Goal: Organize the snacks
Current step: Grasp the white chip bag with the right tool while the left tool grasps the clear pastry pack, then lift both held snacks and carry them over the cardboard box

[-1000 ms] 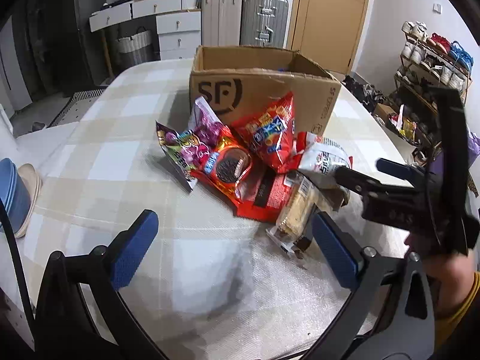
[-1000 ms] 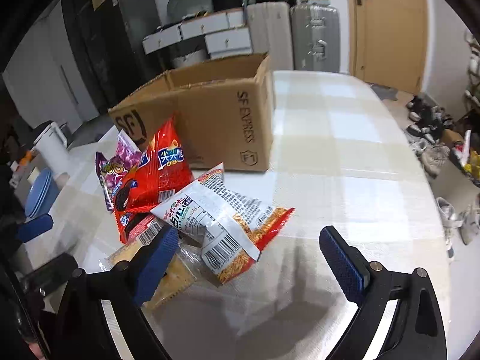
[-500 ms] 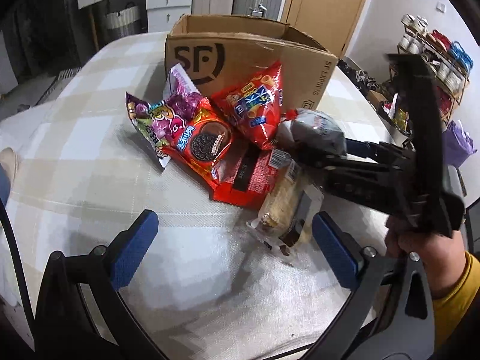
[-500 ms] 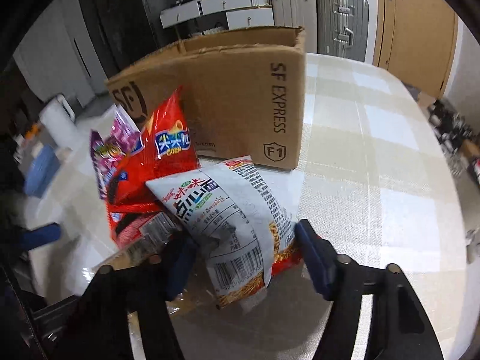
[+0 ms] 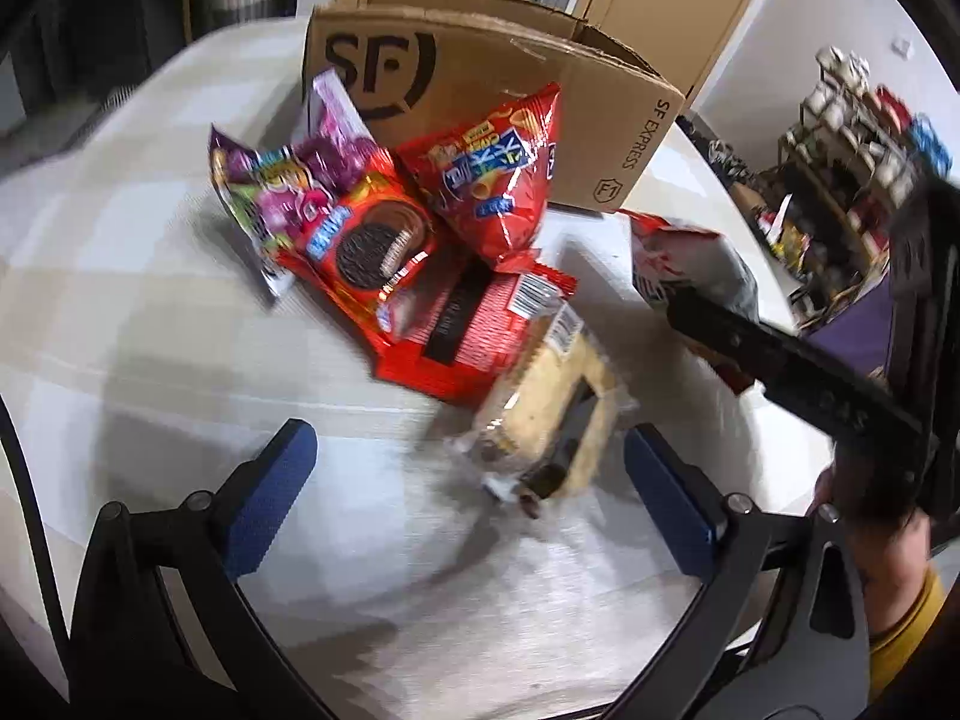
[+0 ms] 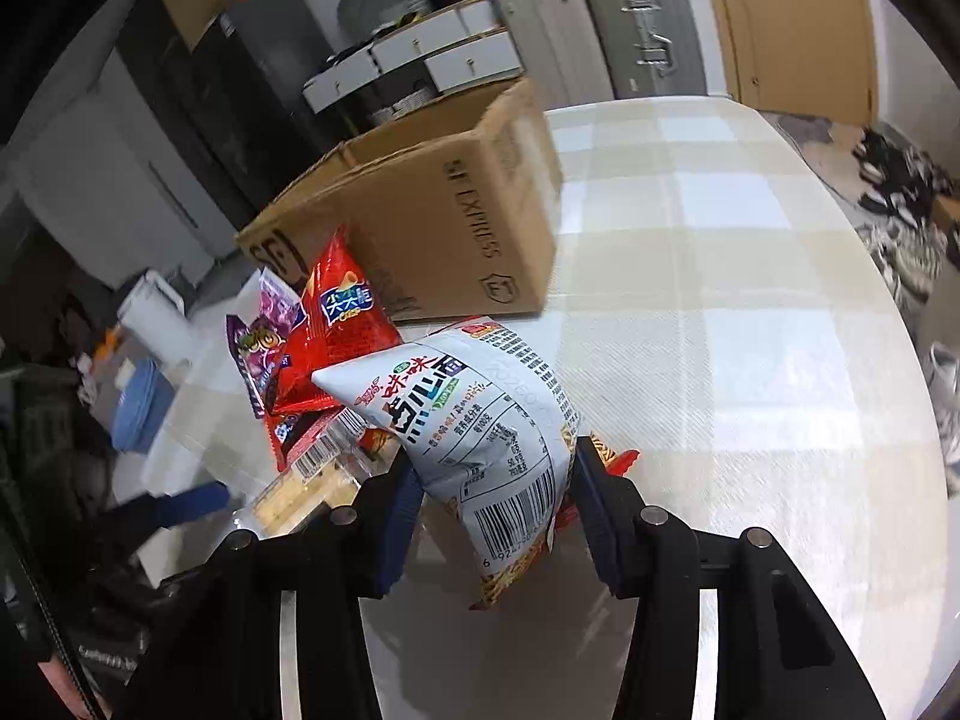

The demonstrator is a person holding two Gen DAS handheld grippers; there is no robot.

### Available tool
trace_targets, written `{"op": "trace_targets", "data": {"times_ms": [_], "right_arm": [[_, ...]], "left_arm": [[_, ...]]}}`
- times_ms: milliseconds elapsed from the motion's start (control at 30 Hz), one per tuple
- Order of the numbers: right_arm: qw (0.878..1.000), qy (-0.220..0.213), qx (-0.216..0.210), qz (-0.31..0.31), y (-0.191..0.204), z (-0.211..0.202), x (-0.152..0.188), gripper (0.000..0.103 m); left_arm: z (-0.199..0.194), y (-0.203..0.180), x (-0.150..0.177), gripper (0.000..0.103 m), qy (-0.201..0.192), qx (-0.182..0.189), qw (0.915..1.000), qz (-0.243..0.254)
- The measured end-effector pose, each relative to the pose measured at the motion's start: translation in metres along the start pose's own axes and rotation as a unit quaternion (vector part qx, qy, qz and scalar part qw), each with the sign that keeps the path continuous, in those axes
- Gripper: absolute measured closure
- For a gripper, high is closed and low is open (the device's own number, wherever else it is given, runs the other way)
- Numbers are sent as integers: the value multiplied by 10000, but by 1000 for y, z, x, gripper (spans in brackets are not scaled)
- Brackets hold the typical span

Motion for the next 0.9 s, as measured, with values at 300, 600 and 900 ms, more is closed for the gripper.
{"op": "trace_targets", "data": {"times_ms": [300,600,900], "right_arm": [[9996,-131,-23,240,-6,-15,8,54],[9991,-221,-66,369,-10,-21,8,54],[9989,-247,-29,403,-12,-22,9,54]], "left_arm": [[27,-10,-3,9,277,164,9989,-340],[27,-4,0,69,434,787,9943,-573],[15,-2,4,84,493,1206,9903,-482]]}}
Point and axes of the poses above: each gripper's, at about its wrist camera, not at the fingertips, and z roughly the way its jaws point, y to its left, x to its underside, the point moved 4 cm from there along z, roughly the way its jaws point
